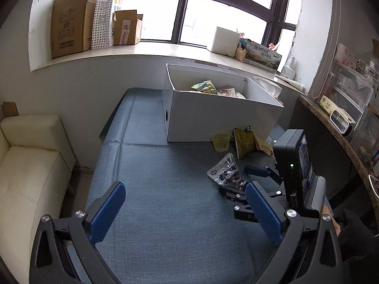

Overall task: Organize snacks
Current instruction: 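Grasp the clear beef jerky pack with the right tool, then hold the jerky pack with the right tool while the left tool grasps the jelly cup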

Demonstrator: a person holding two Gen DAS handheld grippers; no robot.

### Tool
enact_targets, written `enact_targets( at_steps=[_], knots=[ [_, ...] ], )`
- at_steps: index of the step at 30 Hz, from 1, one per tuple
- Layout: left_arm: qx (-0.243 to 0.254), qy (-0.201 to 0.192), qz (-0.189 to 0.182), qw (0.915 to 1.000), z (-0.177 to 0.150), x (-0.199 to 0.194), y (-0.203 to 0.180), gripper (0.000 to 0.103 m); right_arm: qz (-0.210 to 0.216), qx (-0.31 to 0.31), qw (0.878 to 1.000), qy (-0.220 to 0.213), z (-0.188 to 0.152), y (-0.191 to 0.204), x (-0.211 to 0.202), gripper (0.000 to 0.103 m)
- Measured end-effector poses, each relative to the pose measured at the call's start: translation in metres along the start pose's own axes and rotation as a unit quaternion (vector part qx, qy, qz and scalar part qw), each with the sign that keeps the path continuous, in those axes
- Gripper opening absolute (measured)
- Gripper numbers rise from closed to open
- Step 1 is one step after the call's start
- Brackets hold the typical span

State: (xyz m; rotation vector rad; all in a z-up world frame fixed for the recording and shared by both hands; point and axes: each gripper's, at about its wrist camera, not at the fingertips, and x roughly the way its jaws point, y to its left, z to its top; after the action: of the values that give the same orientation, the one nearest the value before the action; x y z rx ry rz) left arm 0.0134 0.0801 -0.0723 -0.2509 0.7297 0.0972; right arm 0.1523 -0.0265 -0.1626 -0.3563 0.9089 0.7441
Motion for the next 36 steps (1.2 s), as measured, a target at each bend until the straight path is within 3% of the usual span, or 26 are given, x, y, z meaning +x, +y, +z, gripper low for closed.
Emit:
enact_targets(
  at_steps=[1, 9, 16, 22, 30, 35, 36],
  knots=[
    [-0.002, 0.004, 0.000, 1.0000, -0.001, 0.002, 0.001, 0.103, 0.003, 0.005, 1.000, -0.008, 0.000, -0.001, -0.004, 0.059],
    [0.001, 0.016, 0.001, 0.9999, -0.002, 0.013, -0.001, 0.103, 0.038, 0.032, 0.998, -0.037, -0.011, -0.011, -0.024, 0.039],
    [0.017, 0.025, -0.014, 0.9995, 0.019, 0.041, -0.023, 0.103, 0.039, 0.071, 0.993, -0.085, -0.027, -0.036, -0.079, 0.039],
    [0.041, 0.052, 0.004, 0.9978, 0.048, 0.109, -0.058, 0.103, 0.021, 0.108, 0.987, -0.120, -0.041, -0.057, -0.121, 0.039],
    [0.069, 0.086, 0.088, 0.9900, 0.059, 0.193, -0.078, 0.103, 0.021, 0.145, 0.981, -0.129, -0.062, -0.080, -0.142, 0.039],
    [0.071, 0.096, 0.095, 0.9882, 0.058, 0.218, -0.082, 0.103, 0.025, 0.155, 0.979, -0.131, -0.066, -0.086, -0.142, 0.039],
    [0.071, 0.097, 0.099, 0.9878, 0.059, 0.221, -0.082, 0.094, 0.026, 0.156, 0.979, -0.131, -0.068, -0.086, -0.142, 0.039]
  ],
)
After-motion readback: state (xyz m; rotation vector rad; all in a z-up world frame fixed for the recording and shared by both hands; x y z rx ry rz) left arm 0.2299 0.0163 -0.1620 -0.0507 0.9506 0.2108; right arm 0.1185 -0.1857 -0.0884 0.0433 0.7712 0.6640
